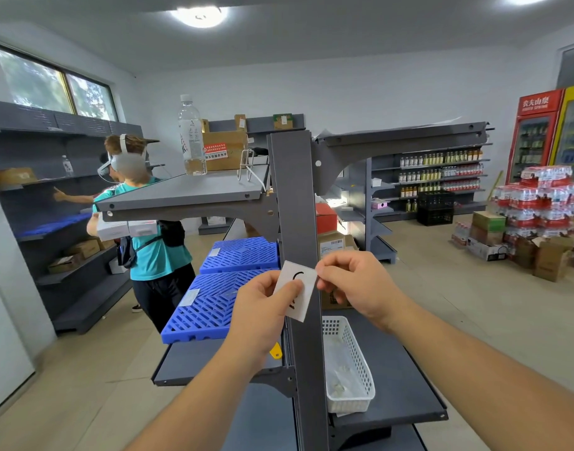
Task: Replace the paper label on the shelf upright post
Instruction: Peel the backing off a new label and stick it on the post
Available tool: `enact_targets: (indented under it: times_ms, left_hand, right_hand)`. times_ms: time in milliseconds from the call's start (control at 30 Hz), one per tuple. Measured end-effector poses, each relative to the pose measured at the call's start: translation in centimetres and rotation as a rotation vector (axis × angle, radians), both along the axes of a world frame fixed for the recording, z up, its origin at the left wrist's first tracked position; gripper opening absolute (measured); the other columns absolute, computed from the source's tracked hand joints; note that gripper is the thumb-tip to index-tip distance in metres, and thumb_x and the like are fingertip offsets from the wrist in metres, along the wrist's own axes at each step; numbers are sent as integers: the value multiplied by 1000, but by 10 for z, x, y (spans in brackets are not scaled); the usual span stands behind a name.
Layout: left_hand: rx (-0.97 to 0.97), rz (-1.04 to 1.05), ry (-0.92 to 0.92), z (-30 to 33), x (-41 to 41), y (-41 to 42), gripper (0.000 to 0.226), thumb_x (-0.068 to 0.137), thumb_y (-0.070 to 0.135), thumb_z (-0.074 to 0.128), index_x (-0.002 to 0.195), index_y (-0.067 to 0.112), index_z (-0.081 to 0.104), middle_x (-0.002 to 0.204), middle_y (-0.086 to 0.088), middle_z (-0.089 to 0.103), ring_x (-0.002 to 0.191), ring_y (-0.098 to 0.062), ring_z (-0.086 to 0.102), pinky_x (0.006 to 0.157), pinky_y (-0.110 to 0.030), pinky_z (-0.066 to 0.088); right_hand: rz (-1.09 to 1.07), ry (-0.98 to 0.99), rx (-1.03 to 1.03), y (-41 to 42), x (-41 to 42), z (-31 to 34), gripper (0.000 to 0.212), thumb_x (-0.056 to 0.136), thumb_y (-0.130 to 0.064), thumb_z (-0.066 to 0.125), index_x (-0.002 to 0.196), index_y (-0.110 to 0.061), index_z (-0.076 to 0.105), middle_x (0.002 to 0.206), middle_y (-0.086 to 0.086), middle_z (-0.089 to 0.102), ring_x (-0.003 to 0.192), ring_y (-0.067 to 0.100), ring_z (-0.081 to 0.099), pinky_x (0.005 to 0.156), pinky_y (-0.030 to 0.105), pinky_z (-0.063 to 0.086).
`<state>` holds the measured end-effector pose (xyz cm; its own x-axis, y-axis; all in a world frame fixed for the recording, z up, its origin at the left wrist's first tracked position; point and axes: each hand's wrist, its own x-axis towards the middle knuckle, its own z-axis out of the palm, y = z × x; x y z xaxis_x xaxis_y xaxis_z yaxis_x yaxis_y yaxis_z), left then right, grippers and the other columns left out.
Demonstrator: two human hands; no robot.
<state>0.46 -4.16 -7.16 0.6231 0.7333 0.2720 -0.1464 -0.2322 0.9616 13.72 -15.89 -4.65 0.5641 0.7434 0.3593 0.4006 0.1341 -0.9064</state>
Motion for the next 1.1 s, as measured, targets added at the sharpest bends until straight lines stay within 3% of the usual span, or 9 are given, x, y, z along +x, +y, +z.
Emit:
enact_targets:
  times_ms: [333, 433, 533, 633, 767, 867, 1100]
  left_hand:
    - [13, -3, 57, 0, -5, -2, 9, 95, 18, 71, 99, 24, 76, 92, 6, 79, 77, -4, 68, 56, -12, 50]
    - [1, -16, 72, 1, -6, -3, 10, 94, 17, 69, 100, 21, 77, 93, 2, 78, 78, -8, 66, 57, -14, 49]
    - [-25, -25, 82, 2, -8, -3, 11, 94, 16, 68, 102, 18, 77, 92, 0, 77, 77, -11, 65, 53, -13, 49]
    - [37, 15, 8, 0, -8, -2, 16, 91, 18, 74, 106, 24, 72, 99, 3, 75, 91, -17, 69, 66, -18, 53]
    - [527, 285, -14, -4, -12, -5, 23, 86, 29, 77, 103, 37, 64, 109, 15, 59, 106, -5, 57, 83, -19, 43]
    - [729, 225, -4, -5, -14, -10, 13, 87, 36, 76, 99, 34, 71, 101, 20, 61, 102, -6, 59, 82, -18, 45]
    - [605, 125, 5, -3, -18, -19, 18, 93, 32, 75, 96, 49, 71, 94, 29, 73, 92, -1, 69, 79, -26, 57]
  right_hand:
    - [6, -60, -34, -4, -1, -3, 19, 94, -6, 66, 82, -10, 79, 66, -1, 73, 60, 0, 63, 58, 13, 48]
    - [4, -72, -37, -3, 0, -5, 20, 91, -5, 67, 79, -11, 81, 68, 3, 75, 69, 10, 67, 75, 33, 59]
    - [19, -44, -38, -2, -1, -7, 23, 91, -5, 67, 76, -15, 81, 68, 3, 75, 72, 16, 67, 87, 47, 60]
    - [30, 13, -9, -1, -5, -8, 26, 93, -5, 68, 74, -17, 81, 67, 3, 74, 71, 16, 66, 82, 45, 59]
    - [16, 50, 23, 2, -11, -9, 23, 95, -7, 66, 78, -14, 81, 67, 3, 72, 69, 12, 65, 76, 33, 57]
    - [29, 78, 46, 3, -12, -10, 25, 94, -3, 65, 77, -11, 81, 67, 3, 70, 67, 10, 62, 70, 29, 54]
    - [43, 77, 39, 4, -11, -12, 21, 94, -12, 69, 77, -15, 82, 67, 3, 63, 60, 6, 54, 64, 27, 45]
